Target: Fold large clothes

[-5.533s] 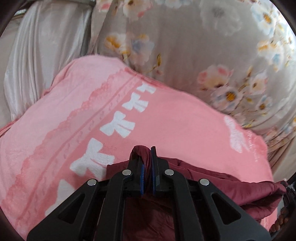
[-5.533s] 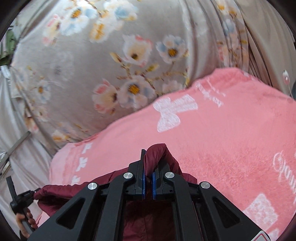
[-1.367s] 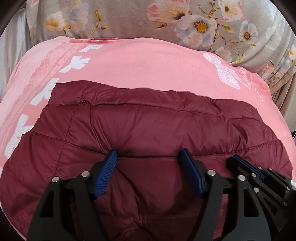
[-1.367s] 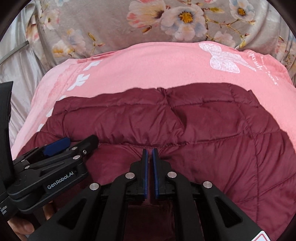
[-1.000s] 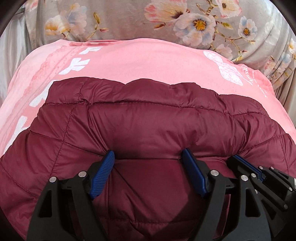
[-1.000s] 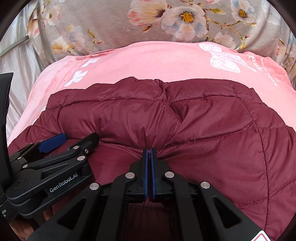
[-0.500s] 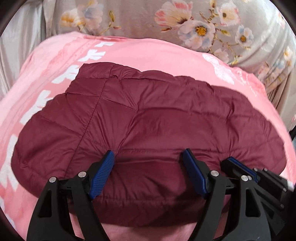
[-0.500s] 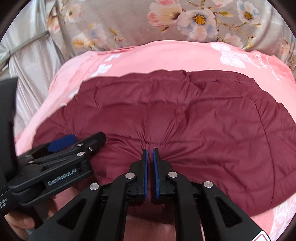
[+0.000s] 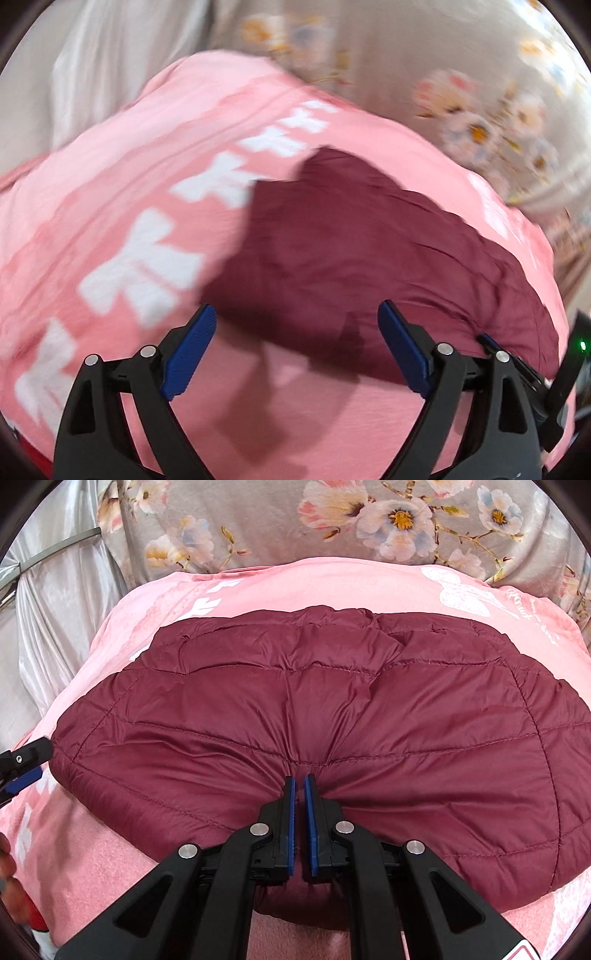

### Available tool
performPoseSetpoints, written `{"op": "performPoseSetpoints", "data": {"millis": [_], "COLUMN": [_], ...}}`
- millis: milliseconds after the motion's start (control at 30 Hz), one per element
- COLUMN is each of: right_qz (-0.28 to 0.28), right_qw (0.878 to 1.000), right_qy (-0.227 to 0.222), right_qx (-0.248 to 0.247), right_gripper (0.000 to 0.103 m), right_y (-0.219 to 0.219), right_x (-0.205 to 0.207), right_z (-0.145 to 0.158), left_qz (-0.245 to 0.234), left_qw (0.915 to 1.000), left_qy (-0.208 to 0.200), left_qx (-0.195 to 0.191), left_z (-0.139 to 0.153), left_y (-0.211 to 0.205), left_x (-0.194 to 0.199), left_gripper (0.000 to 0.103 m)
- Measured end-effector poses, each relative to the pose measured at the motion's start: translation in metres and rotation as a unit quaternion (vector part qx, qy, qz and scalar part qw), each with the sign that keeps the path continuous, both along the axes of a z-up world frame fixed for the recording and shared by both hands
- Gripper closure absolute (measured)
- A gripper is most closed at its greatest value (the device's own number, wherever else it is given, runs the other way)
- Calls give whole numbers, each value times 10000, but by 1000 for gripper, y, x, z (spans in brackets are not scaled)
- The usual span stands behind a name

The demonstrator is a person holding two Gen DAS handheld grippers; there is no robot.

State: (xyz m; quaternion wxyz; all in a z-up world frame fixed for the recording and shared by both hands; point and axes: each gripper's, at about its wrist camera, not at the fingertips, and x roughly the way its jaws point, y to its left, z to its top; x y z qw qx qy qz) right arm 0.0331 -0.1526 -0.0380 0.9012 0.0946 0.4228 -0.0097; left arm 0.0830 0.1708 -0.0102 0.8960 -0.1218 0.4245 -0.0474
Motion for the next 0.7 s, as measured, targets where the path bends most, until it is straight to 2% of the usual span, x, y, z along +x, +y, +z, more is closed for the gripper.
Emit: {"op": "performPoseSetpoints", "data": {"millis": [100,233,433,700], "right_qz": [-102,-53,-34,84], "right_qw": [9995,9998,9979,9990], "right_qy": [-102,-112,-220,102], "right_qx": [276,158,602,425], "right_gripper": [94,94,94,93], "right_y": [5,14,11,25], "right_x": [-11,-23,-32,-18], "right_z": [12,20,33,12], "left_qz": [241,224,127,138], "left_qw": [9989,9905,9944,9954], "left_qy": [233,681,649,751], "left_qx": [-313,-1175,-824,-572], "left_z": [-13,-36,-34,-34], "left_y": [22,34,7,-11], "left_x": [11,28,34,47], "left_gripper": [16,16,16,16]}}
